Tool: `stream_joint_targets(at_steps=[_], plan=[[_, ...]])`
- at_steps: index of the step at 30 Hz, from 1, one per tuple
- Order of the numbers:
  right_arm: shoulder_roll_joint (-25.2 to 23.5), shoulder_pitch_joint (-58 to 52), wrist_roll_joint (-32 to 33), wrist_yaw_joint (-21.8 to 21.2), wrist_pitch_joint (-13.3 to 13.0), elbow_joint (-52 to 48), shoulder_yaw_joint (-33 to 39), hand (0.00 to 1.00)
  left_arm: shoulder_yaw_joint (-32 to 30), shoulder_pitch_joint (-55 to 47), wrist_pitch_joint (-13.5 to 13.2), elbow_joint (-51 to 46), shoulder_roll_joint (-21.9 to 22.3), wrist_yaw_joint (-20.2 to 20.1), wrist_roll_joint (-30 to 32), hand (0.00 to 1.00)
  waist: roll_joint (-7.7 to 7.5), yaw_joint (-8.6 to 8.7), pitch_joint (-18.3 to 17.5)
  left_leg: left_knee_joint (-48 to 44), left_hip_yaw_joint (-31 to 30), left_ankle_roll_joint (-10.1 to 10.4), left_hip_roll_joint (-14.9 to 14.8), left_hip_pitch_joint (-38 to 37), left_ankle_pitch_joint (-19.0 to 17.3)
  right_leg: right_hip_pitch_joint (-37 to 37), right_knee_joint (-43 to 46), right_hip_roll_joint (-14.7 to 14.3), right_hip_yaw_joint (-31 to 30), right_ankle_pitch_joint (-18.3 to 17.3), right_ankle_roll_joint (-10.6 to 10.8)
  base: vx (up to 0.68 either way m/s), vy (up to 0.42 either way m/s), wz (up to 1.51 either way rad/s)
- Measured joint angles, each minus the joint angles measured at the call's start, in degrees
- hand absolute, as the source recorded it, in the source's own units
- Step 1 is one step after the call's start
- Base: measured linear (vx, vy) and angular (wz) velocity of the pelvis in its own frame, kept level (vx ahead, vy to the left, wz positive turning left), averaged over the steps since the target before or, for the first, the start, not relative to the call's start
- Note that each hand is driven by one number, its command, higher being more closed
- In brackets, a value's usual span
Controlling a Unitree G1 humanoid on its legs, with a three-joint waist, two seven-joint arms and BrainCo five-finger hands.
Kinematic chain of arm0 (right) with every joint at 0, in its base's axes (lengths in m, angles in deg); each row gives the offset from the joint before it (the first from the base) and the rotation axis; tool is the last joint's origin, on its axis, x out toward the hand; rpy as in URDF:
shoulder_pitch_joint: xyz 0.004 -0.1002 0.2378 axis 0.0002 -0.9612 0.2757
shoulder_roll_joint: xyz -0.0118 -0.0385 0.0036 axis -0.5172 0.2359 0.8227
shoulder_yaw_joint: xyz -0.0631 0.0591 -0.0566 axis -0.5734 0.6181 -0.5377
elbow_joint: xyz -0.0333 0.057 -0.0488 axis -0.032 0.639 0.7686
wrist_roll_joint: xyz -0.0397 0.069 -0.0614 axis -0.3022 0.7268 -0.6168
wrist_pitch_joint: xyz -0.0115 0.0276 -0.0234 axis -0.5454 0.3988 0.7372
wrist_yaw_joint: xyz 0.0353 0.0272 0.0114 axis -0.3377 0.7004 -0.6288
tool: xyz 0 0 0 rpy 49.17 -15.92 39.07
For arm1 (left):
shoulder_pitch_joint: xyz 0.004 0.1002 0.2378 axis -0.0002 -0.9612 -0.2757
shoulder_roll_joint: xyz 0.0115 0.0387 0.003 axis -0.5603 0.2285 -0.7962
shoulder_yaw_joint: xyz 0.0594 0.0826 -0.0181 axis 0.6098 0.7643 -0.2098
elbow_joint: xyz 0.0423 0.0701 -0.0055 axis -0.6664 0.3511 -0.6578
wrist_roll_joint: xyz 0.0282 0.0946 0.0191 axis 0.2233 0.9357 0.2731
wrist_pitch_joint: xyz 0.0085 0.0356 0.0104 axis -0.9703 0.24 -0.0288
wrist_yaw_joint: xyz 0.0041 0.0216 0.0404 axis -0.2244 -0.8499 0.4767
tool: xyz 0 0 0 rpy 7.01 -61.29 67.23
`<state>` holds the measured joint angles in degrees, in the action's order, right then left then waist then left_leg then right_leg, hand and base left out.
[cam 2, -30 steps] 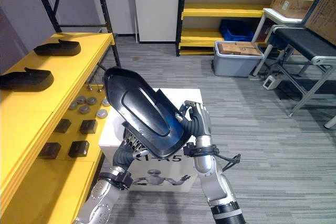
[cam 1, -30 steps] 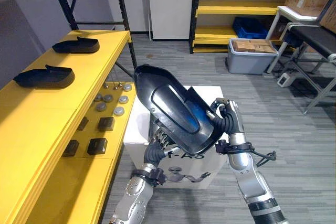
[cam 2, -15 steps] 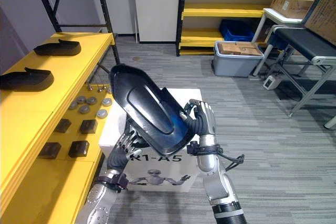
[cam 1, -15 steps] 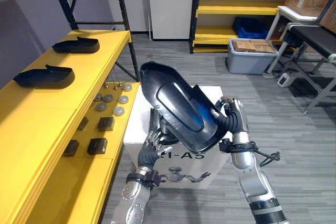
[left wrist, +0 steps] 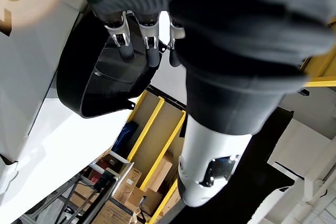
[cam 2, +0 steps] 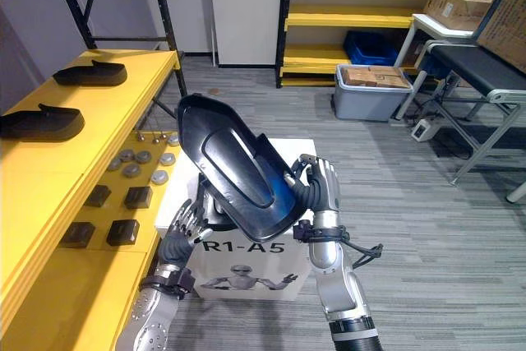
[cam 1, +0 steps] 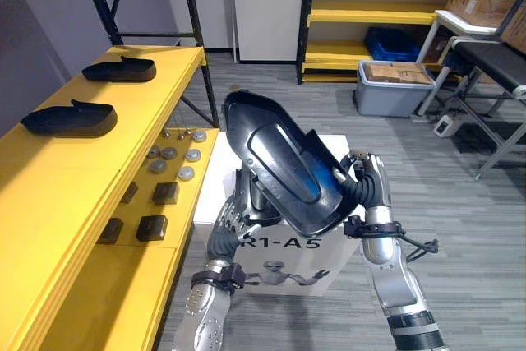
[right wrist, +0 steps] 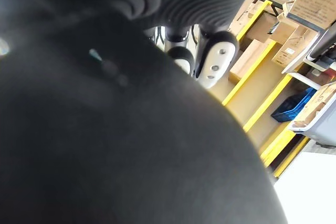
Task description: Walk over and take plastic housings, then place them on the shelf
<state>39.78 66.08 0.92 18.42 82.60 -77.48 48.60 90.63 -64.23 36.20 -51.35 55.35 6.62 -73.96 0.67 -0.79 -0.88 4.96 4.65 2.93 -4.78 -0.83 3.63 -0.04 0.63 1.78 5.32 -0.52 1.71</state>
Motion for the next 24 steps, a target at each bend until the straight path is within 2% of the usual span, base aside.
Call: stream_joint_targets(at_steps=[6, 13, 21, 22, 24], plan=[[-1.46, -0.46, -0.54, -0.12, 0.0, 0.04, -0.44, 1.0, 1.74, 0.8, -0.66, -2.77, 0.33, 0.39, -2.14, 0.0, -0.12, -0.03, 0.13, 0.0, -0.01, 0.0, 0.02, 0.01, 0.0, 0.0, 0.0, 0.16, 0.03, -0.01, 0.0, 0.0, 0.0, 0.0], [-1.48, -0.64, -2.81, -0.72, 0.0, 4.26, -4.95, 1.0, 4.37, 2.83, -1.03, -3.02, 0.49, 1.45, -4.4, 0.0, -0.12, -0.01, 0.13, 0.02, -0.04, 0.0, 0.17, 0.04, 0.0, 0.03, 0.02, 0.31, 0.05, -0.04, 0.05, 0.0, 0.0, 0.0], [-1.39, -0.72, -3.0, -0.63, 0.01, 5.85, -6.82, 1.0, 6.16, 3.82, -1.11, -2.97, 0.4, 2.91, -4.37, 0.0, -0.12, 0.05, 0.13, 0.01, -0.11, -0.04, 0.0, 0.2, 0.03, 0.11, 0.03, 0.36, 0.07, -0.07, 0.1, 0.0, 0.0, 0.0], [-1.34, -0.88, -2.99, -0.6, 0.02, 5.86, -6.84, 1.0, 6.71, 4.02, -1.14, -2.95, 0.26, 3.34, -4.36, 1.0, -0.12, 0.01, 0.13, 0.01, -0.16, -0.05, -0.05, 0.33, 0.04, 0.16, 0.03, 0.38, 0.13, -0.07, 0.09, 0.0, 0.0, 0.03], [-1.29, -0.98, -2.97, -0.46, 0.06, 5.89, -6.92, 1.0, 7.64, 4.19, -1.21, -2.6, 0.21, 3.97, -4.31, 1.0, -0.13, 0.02, 0.12, 0.01, -0.3, 0.0, -0.12, 0.67, 0.11, 0.39, 0.03, 0.32, 0.24, -0.05, 0.07, 0.0, 0.0, 0.02]])
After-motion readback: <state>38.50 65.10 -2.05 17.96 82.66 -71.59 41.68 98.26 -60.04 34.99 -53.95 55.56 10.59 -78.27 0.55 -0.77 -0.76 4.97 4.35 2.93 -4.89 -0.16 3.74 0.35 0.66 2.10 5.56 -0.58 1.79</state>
